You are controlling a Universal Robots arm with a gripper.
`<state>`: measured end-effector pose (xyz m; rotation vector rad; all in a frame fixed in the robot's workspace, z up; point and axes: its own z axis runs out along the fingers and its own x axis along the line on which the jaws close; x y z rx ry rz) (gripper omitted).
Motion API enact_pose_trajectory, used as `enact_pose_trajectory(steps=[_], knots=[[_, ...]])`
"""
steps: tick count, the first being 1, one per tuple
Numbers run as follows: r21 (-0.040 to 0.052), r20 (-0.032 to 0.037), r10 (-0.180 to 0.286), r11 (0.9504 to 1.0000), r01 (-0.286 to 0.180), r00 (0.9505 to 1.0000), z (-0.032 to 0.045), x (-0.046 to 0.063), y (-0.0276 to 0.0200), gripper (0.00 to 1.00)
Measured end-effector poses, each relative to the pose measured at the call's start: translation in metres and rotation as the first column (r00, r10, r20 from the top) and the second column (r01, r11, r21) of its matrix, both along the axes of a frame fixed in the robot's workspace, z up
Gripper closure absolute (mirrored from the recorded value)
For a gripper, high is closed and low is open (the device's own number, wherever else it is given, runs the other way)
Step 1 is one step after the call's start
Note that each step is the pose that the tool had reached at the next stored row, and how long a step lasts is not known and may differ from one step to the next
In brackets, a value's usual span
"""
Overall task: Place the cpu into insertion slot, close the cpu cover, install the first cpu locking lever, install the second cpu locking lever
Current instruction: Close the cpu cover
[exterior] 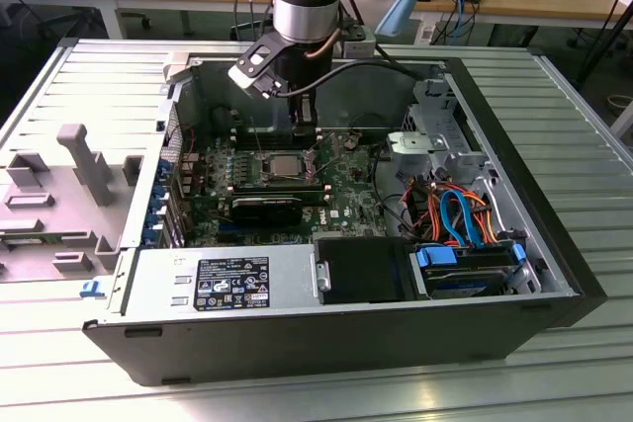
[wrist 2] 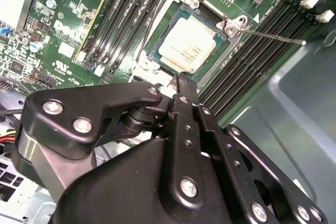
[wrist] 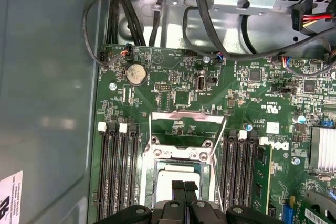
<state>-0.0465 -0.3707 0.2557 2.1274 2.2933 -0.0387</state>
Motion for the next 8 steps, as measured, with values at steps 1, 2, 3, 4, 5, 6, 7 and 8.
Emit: enact_pose_trajectory(steps=[1, 2, 3, 4, 5, 6, 7, 8], knots=[[-0.0001, -0.0003, 0.000, 1.0000, 0.000, 1.0000, 0.0002, 0.0014, 0.0000, 0.89], [0.0000, -0.0006, 0.000, 1.0000, 0.000, 1.0000, 0.0004, 0.0025, 0.0000, 0.89], [0.0001, -0.0011, 0.000, 1.0000, 0.000, 1.0000, 0.0007, 0.0036, 0.0001, 0.89], [0.0002, -0.0015, 0.000, 1.0000, 0.000, 1.0000, 0.0009, 0.0046, 0.0001, 0.89], [0.0002, -0.0019, 0.000, 1.0000, 0.000, 1.0000, 0.0010, 0.0053, 0.0000, 0.89], [0.0001, -0.0025, 0.000, 1.0000, 0.000, 1.0000, 0.0012, 0.0061, 0.0000, 0.89], [0.0001, -0.0030, 0.000, 1.0000, 0.000, 1.0000, 0.0013, 0.0068, 0.0000, 0.89], [0.0000, -0.0036, 0.000, 1.0000, 0.000, 1.0000, 0.0014, 0.0075, 0.0000, 0.89]])
